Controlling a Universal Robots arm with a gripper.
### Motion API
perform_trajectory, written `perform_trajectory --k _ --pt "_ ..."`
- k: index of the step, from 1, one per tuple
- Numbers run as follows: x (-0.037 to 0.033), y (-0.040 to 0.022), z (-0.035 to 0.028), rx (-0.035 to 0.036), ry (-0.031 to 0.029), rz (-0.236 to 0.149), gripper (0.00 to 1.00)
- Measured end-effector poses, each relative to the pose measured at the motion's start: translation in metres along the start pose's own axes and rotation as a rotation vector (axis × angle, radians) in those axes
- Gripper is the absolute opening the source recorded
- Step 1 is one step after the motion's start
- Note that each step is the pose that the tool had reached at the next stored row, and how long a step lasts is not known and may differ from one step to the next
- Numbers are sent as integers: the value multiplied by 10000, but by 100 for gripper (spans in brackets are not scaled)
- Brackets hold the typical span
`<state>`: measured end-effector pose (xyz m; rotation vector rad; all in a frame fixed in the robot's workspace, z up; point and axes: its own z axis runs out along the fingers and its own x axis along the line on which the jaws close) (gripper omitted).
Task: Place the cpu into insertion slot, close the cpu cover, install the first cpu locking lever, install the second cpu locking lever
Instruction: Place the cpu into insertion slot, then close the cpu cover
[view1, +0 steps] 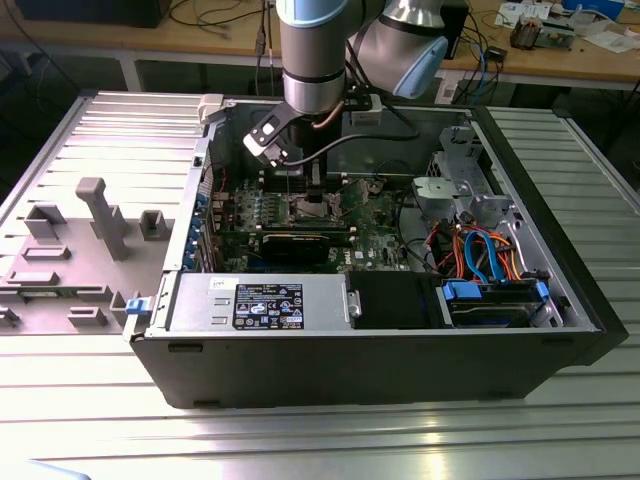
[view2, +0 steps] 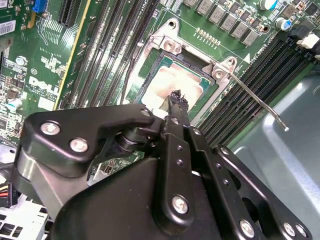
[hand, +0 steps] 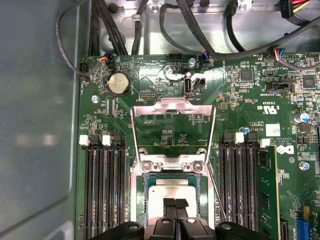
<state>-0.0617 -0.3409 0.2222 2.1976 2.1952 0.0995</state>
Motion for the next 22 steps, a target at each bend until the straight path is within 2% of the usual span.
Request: perform_trajectory --k 14,19,22 --pt "0 3 -12 3 2 0 11" --pt "0 11 -12 137 1 2 11" --pt "0 13 -12 155 2 4 11"
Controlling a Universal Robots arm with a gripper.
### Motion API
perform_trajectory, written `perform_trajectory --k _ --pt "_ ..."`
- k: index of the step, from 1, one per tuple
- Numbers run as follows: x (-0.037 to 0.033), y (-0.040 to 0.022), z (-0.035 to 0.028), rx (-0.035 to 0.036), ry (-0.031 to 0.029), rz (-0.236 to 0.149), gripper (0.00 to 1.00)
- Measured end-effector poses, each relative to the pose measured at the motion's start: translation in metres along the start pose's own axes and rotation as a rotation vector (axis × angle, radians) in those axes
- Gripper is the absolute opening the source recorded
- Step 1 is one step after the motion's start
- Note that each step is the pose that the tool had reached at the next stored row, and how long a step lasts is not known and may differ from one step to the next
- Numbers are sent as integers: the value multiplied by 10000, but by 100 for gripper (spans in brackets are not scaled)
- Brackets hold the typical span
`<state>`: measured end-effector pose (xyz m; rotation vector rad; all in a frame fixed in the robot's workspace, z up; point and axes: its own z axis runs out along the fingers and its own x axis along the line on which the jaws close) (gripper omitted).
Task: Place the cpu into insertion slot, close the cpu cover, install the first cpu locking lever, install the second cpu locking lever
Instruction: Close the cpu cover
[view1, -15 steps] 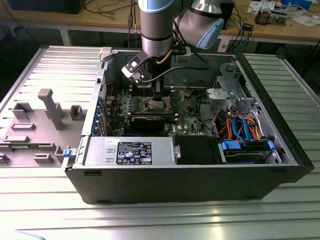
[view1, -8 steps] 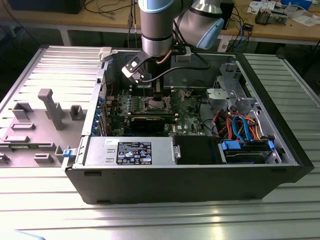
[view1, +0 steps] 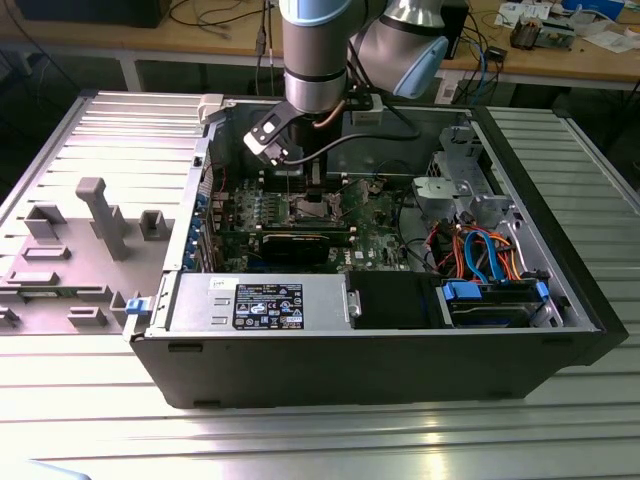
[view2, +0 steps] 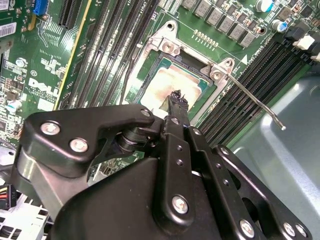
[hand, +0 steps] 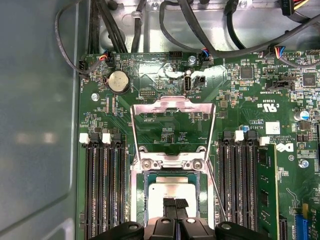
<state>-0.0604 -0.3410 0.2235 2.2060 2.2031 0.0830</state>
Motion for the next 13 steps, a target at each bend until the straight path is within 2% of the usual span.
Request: perform_trajectory --k 13 --pt "1 3 -42 2 1 0 11"
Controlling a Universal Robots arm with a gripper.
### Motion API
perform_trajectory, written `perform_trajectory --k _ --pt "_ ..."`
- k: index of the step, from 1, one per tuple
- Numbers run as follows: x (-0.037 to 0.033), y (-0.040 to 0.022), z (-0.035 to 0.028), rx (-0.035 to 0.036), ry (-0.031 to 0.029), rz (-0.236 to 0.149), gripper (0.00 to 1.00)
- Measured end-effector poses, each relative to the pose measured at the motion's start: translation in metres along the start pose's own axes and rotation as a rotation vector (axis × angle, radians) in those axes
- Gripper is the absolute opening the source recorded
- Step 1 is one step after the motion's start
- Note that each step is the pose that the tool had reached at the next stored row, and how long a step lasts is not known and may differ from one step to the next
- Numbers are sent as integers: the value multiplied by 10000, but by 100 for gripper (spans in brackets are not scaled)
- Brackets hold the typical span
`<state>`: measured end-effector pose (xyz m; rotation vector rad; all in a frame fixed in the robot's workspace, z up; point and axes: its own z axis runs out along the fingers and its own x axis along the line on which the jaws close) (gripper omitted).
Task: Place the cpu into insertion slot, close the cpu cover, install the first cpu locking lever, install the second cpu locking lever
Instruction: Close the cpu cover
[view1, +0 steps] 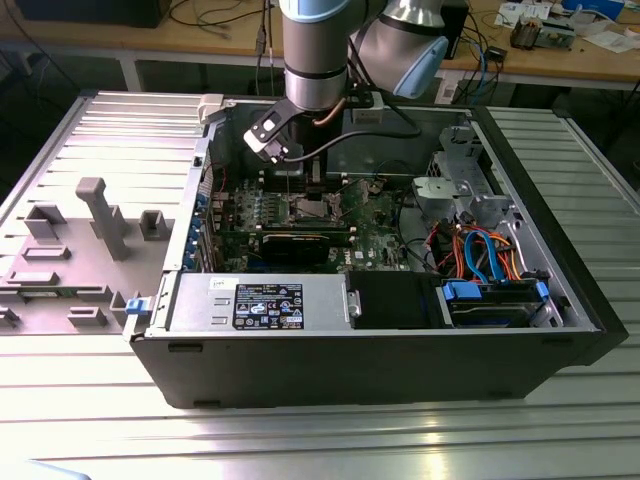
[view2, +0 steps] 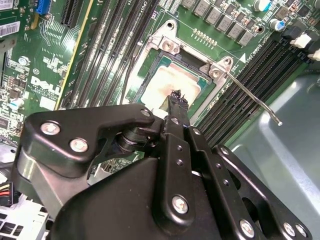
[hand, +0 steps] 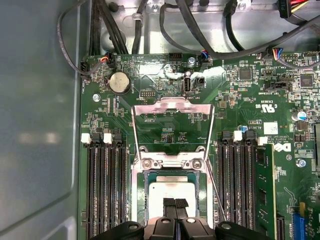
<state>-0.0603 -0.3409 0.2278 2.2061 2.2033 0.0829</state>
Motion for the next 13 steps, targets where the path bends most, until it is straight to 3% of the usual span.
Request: perform_trajectory --k 13 --pt "1 5 -44 1 -2 0 11"
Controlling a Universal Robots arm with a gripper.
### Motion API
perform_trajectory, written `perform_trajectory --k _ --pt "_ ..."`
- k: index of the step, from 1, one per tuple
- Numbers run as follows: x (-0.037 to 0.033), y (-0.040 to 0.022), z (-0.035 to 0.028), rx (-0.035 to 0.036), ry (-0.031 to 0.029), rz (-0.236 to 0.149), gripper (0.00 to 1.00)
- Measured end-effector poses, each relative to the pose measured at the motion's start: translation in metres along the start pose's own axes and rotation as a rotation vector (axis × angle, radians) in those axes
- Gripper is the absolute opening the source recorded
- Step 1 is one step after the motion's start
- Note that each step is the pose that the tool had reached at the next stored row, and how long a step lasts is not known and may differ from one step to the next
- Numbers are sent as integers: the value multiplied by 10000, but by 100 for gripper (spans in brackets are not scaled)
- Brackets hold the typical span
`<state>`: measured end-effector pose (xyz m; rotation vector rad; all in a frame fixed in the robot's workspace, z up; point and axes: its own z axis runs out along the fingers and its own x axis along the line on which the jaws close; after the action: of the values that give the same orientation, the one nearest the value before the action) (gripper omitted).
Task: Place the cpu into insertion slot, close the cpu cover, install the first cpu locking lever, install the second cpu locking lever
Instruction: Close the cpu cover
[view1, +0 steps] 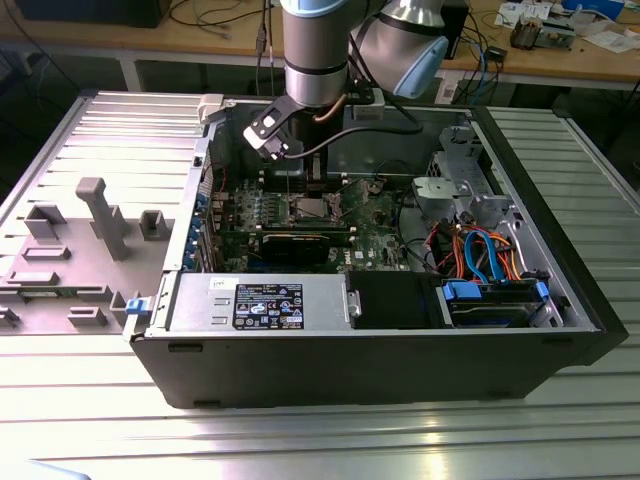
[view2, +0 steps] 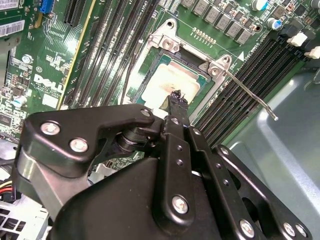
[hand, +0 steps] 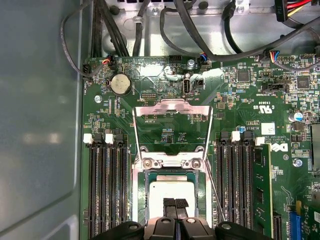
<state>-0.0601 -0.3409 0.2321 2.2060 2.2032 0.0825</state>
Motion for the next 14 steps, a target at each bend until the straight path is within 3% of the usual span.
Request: perform_trajectory --k 14 --pt "1 4 -72 -1 0 0 11"
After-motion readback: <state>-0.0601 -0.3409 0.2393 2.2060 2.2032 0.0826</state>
